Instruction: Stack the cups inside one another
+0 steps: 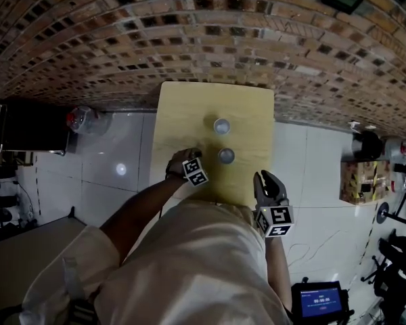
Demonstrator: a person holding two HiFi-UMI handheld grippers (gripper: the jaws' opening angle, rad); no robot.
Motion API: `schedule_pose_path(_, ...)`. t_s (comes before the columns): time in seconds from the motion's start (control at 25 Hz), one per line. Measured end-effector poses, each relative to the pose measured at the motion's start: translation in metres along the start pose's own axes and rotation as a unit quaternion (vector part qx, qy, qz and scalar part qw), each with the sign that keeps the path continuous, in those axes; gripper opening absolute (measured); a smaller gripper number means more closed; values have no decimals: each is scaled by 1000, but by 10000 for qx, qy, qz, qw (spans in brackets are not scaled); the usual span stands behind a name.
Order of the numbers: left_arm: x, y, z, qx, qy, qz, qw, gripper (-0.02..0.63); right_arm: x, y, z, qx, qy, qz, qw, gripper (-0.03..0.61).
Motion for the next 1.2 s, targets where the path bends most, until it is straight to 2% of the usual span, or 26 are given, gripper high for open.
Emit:
schedule_pose_path(0.24,5,27,9,-368,166,-6,9992,31,-5,7,-1,-152,-52,-119,9998,67)
schedule_pose_path(0.6,-3,92,46,-1315,435,-14,9904,31,-7,16,-4,-390,-128,-195,9990,67)
schedule_pose_path(0.88,-27,108,81,-1642,-146,-87,9863,31,-10,25,-11,-451,-218,-253,9984,67)
schedule_pose_path(1.2,-43,85,101,-1335,-682,-268,9883,31,-14,36,-15,-504,-290,-321,9978,67)
Point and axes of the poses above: the fingertips, and each gripper's own axes: y backward along the fingers, x to its left, z out of its top, the point moved 8 cm from there along y, backward along the fingers, and after that the axes turned 3 degrees about y, right-handed, at the moved point
